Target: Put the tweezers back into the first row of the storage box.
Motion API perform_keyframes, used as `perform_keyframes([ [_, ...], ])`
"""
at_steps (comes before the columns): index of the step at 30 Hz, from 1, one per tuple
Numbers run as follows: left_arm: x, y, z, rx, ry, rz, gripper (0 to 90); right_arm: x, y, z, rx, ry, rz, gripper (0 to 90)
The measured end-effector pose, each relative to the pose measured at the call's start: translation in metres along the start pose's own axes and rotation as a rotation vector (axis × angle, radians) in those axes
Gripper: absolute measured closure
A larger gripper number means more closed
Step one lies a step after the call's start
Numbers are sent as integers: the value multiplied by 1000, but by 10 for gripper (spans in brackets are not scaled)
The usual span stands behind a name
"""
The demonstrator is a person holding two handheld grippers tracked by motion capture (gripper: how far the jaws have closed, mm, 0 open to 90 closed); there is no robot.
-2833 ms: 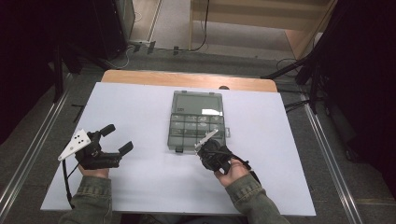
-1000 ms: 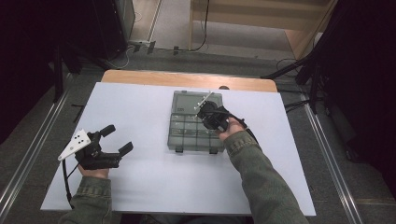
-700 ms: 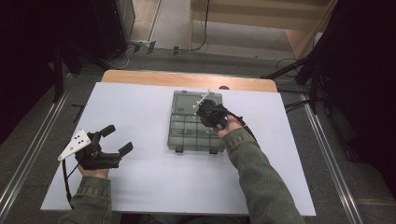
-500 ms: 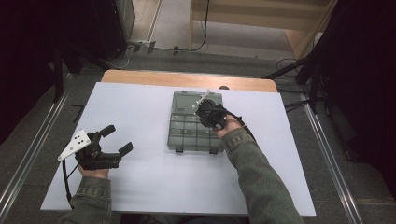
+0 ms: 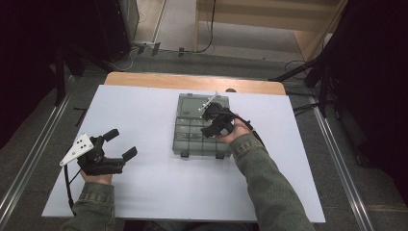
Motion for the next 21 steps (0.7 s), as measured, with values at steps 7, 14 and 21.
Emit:
perform_keyframes([
  [7, 0, 0, 0, 3, -1, 2, 0, 10, -6, 1, 11, -3, 0, 0],
  [14, 0, 1, 0, 5, -2, 1, 0, 14, -6, 17, 17, 56, -44, 0],
  [21, 0, 1, 0, 7, 0, 0, 0, 21, -8, 34, -20, 139, -101, 0],
])
Point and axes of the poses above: each handheld gripper's, and its own axes: z roughly backward along the jaws, x roughly out of its underside, y roughly to its right, the point moved 7 cm from there along -z, roughly forward along the jaws, and after that the axes turned 7 degrees about -x, right-handed, at the moved point
